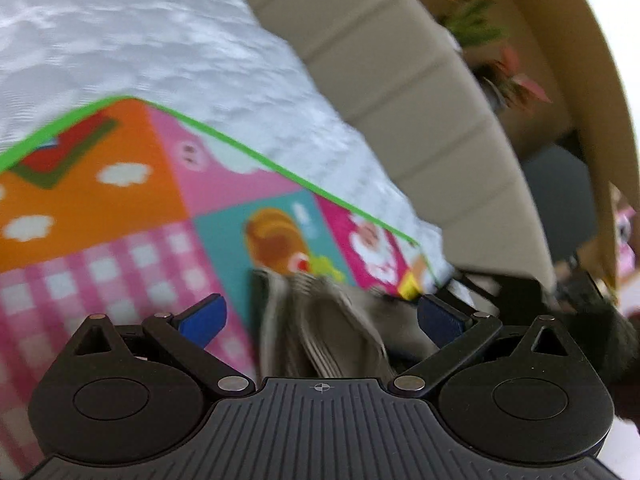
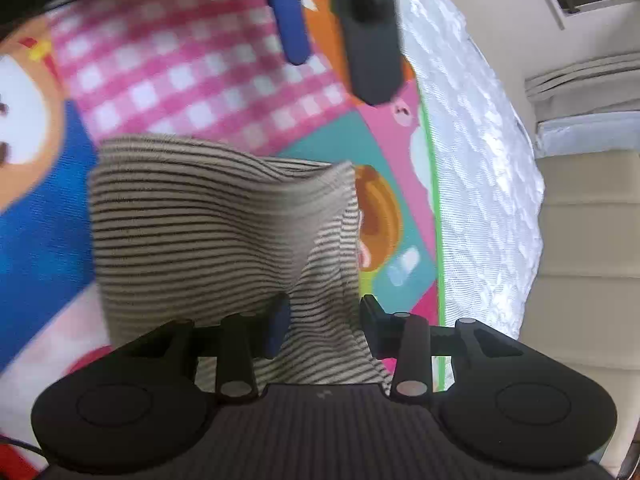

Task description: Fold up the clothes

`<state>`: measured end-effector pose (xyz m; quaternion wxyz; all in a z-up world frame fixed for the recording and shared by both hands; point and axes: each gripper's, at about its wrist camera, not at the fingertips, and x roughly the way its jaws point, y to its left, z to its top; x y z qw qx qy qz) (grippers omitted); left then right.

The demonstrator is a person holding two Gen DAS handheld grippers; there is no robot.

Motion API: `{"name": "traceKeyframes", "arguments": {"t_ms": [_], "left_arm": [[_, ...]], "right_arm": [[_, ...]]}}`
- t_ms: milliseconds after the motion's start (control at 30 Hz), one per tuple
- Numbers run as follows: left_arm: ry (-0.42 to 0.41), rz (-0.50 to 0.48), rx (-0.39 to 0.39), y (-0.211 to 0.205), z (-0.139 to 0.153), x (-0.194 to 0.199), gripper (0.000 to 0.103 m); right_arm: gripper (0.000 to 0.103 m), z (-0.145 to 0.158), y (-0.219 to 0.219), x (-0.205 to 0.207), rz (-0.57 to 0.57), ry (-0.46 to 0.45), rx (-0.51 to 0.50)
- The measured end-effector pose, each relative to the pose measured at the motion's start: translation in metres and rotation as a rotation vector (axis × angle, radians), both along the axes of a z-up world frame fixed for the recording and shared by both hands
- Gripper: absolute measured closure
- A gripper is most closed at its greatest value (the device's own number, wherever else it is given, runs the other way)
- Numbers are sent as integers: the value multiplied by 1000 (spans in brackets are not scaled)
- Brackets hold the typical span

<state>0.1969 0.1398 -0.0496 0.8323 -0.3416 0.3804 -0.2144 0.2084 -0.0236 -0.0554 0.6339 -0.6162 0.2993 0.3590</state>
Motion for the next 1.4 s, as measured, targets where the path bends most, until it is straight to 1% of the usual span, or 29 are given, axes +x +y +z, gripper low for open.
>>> {"name": "traceKeyframes", "arguments": {"t_ms": [33, 133, 233, 300, 400, 433, 500, 600, 667, 733, 767, 900, 967, 1067, 1100, 1167, 1200, 1267, 1300, 1367, 1400], "left_arm": [[-12, -26, -7, -3, 1, 0, 0], [-30, -95, -9, -18, 1, -1, 0], [-10, -107, 74, -35, -3, -1, 0], [2, -103, 141, -45, -6, -1, 0], [3, -71, 233, -55, -11, 3, 0], [5, -59, 259, -58, -13, 4, 0], [18, -38, 280, -57, -19, 9, 0], [38, -7, 303, -55, -28, 15, 0], [28, 19, 312, -54, -27, 16, 0], [16, 45, 327, -52, -27, 16, 0], [14, 53, 338, -52, -27, 17, 0], [2, 62, 375, -56, -28, 21, 0], [-5, 57, 399, -60, -28, 21, 0], [-5, 56, 400, -60, -29, 21, 0], [-5, 56, 398, -60, -29, 21, 0], [-6, 57, 399, -60, -30, 21, 0], [-7, 57, 401, -60, -30, 21, 0], [-12, 61, 402, -61, -30, 22, 0], [-12, 62, 398, -60, -30, 22, 0], [-8, 73, 370, -56, -28, 22, 0], [-9, 81, 339, -53, -25, 21, 0]], "right_arm": [[65, 2, -2, 3, -18, 8, 25], [59, 9, -9, 8, -95, 25, 106], [54, 11, -14, 7, -135, 18, 153], [54, 8, -15, 4, -136, 3, 167], [54, 6, -16, 0, -135, -12, 186], [53, 7, -18, 0, -136, -14, 195], [48, 9, -24, 1, -142, -23, 215], [31, 16, -27, 4, -164, -55, 251], [10, 16, -33, 7, -200, -85, 292], [2, 30, -44, 6, -261, -80, 376], [0, 40, -54, 5, -315, -55, 445], [0, 58, -101, 9, -562, 72, 700], [0, 60, -120, 8, -665, 57, 779], [0, 50, -140, 9, -804, -9, 896], [0, 41, -143, 14, -853, -23, 910], [0, 15, -143, 29, -933, -55, 878], [0, 2, -140, 35, -951, -68, 857], [0, -15, -140, 44, -974, -76, 862], [0, -21, -140, 49, -987, -75, 869], [0, -22, -138, 55, -1006, -53, 869], [0, -21, -138, 57, -1012, -40, 865]]}}
